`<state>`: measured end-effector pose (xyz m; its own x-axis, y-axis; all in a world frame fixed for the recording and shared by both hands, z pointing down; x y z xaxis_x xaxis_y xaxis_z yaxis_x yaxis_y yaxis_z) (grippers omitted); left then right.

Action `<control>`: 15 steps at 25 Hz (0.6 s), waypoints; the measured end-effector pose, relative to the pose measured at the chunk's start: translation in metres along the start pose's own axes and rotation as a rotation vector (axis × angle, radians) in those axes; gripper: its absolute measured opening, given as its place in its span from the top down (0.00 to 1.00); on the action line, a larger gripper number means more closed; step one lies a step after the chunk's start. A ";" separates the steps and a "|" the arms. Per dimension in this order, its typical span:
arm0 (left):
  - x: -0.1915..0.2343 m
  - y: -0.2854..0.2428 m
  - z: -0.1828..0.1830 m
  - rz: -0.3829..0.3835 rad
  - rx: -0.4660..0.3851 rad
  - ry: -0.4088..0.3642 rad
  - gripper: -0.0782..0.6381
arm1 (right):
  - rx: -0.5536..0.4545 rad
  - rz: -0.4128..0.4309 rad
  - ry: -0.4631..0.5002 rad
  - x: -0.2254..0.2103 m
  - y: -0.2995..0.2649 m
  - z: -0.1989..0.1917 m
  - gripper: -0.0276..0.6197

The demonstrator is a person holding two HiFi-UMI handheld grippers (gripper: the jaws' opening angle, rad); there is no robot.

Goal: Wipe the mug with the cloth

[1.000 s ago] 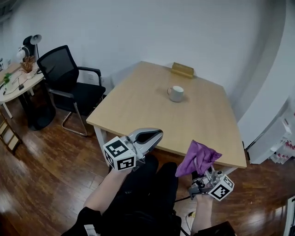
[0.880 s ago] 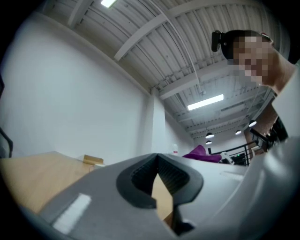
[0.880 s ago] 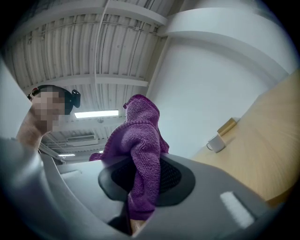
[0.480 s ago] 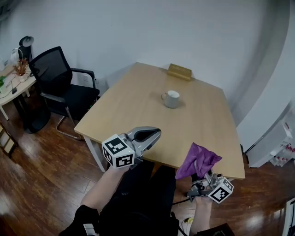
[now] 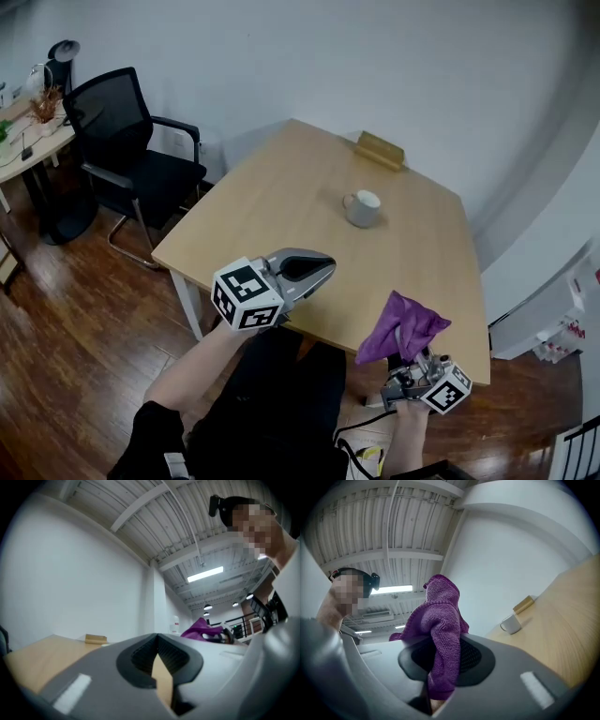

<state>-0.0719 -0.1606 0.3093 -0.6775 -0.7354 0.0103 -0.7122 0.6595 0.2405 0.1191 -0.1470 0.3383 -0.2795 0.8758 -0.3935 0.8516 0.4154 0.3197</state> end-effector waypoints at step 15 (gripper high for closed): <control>0.221 -0.106 -0.083 0.012 0.411 -0.100 0.56 | 0.183 -0.093 0.084 -0.108 -0.122 0.003 0.84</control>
<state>-0.1307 -0.4059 0.3662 -0.6866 -0.7217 -0.0881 -0.7041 0.6903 -0.1668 0.0465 -0.2930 0.3392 -0.3901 0.8565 -0.3380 0.8845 0.4506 0.1210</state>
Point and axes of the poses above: the fingertips, and each gripper's own axes: y backward along the fingers, x to its left, z out of its top, the point moved 2 cm from there along y, backward along the fingers, and after that the axes turned 3 degrees about -x, right-handed, at the moved point
